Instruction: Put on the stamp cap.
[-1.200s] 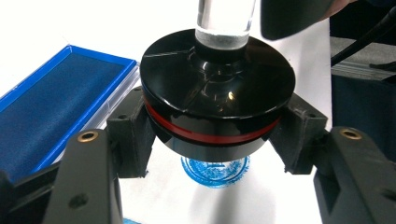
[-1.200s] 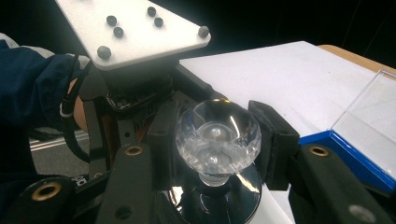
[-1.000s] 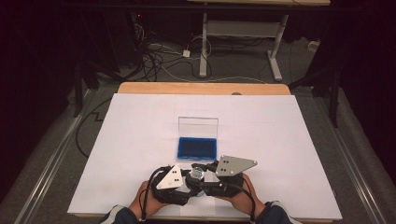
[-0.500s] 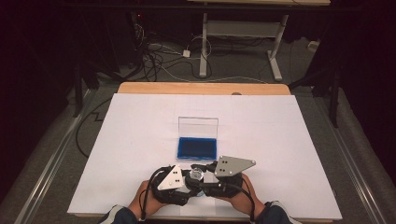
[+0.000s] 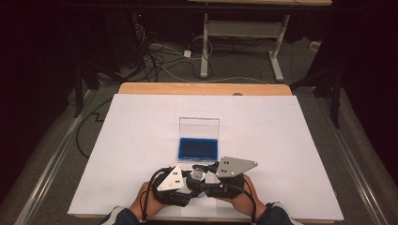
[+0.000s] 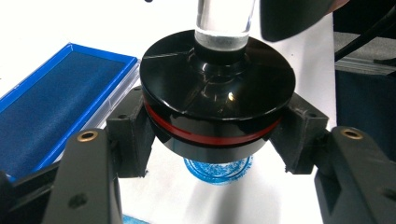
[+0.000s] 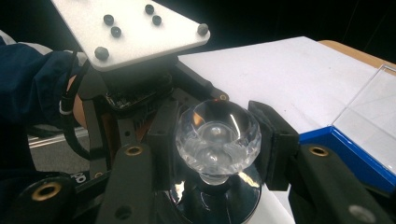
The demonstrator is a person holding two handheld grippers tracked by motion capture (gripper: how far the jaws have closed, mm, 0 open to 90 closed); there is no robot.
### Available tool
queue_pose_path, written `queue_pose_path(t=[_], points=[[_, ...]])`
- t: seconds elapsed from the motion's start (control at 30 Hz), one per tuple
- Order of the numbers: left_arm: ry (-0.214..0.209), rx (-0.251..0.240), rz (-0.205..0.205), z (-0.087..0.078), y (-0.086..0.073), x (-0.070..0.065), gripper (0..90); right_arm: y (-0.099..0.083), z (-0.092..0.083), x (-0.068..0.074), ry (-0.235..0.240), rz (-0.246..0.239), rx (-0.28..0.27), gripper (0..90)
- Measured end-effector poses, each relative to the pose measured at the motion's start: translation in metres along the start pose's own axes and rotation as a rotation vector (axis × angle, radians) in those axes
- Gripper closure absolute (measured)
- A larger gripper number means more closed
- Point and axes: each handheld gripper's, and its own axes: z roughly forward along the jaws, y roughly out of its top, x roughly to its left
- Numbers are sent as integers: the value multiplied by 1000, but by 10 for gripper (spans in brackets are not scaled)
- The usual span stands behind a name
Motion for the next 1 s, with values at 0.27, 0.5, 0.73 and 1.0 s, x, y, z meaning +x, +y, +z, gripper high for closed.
queue_pose_path(t=[0.27,0.5,0.73,1.0], points=[[8,-3,-6,0,-1,1,358,0,-1,-1,0,3,-3,566],[8,14,10,1,0,0,360,-1,0,-1,9,12,8,566],[19,57,25,2,2,-2,362,-2,3,0,19,13,27,566],[30,82,46,1,4,-3,363,-3,5,0,30,38,42,567]])
